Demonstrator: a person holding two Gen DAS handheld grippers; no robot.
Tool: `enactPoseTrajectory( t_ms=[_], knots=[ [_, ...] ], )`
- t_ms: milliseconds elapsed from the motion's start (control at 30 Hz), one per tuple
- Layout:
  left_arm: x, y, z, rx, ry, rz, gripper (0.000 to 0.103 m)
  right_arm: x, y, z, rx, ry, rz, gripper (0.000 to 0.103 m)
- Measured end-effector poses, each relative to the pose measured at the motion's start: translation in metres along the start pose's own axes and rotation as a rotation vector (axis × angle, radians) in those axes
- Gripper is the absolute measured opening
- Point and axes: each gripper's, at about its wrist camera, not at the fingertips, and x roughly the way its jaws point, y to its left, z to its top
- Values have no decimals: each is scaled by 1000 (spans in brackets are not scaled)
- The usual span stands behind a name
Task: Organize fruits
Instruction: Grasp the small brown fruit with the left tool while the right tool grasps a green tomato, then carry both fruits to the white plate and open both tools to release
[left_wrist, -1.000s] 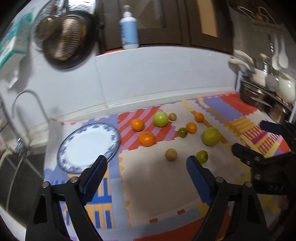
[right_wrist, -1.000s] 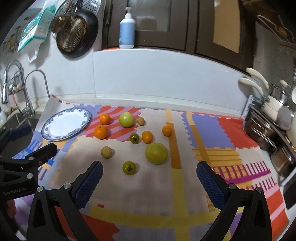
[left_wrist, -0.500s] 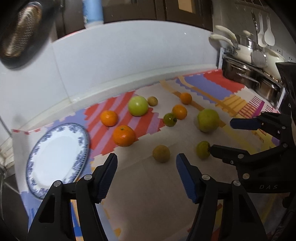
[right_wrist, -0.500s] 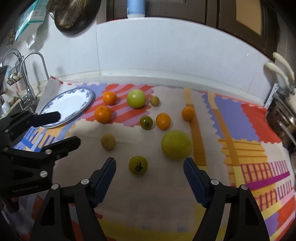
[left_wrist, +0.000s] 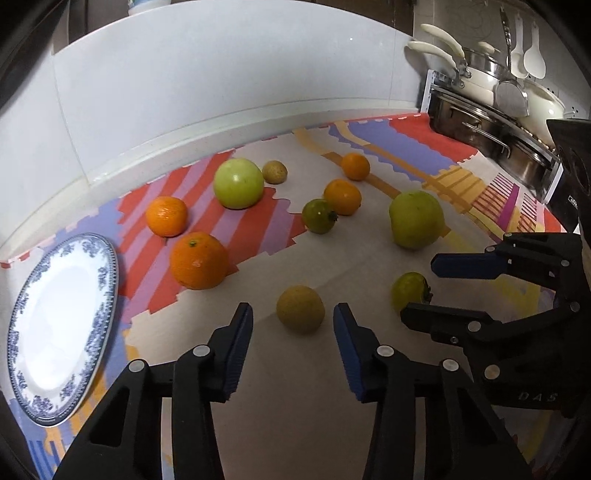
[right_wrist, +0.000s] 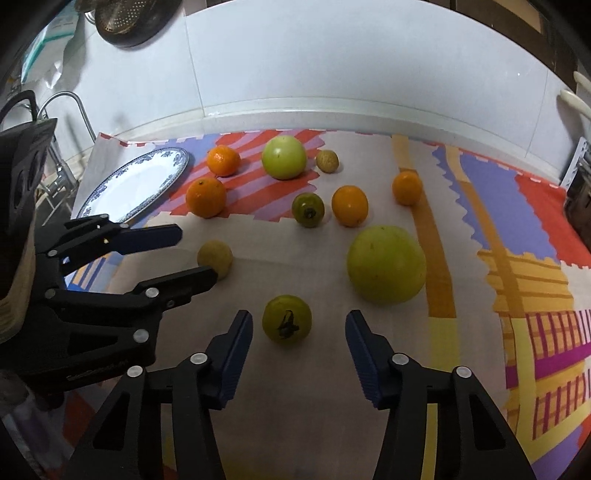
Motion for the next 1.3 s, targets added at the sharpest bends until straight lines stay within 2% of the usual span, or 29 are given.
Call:
enactPoseTrajectory(
  t_ms=[200, 300, 433, 800, 1033, 1300],
  knots=[
    [7, 0, 3, -16, 13, -16, 39, 3, -1, 0, 2, 8, 26, 43],
    [10, 1, 3, -26, 37, -20, 30, 5, -1, 1, 0, 10, 30, 39],
    [9, 1, 3, -36, 37, -18, 29, 6, 1, 1, -11, 17, 44, 31],
    [-19, 6, 5, -103, -16, 34, 29, -5, 4, 6, -24, -17, 50, 30],
    [-49, 18, 4, -166, -72, 95, 29, -18, 18, 19, -74, -71, 82, 30],
    [-83, 51, -1, -242, -144, 222, 29, -25, 50, 51, -173, -146, 149, 30]
  ],
)
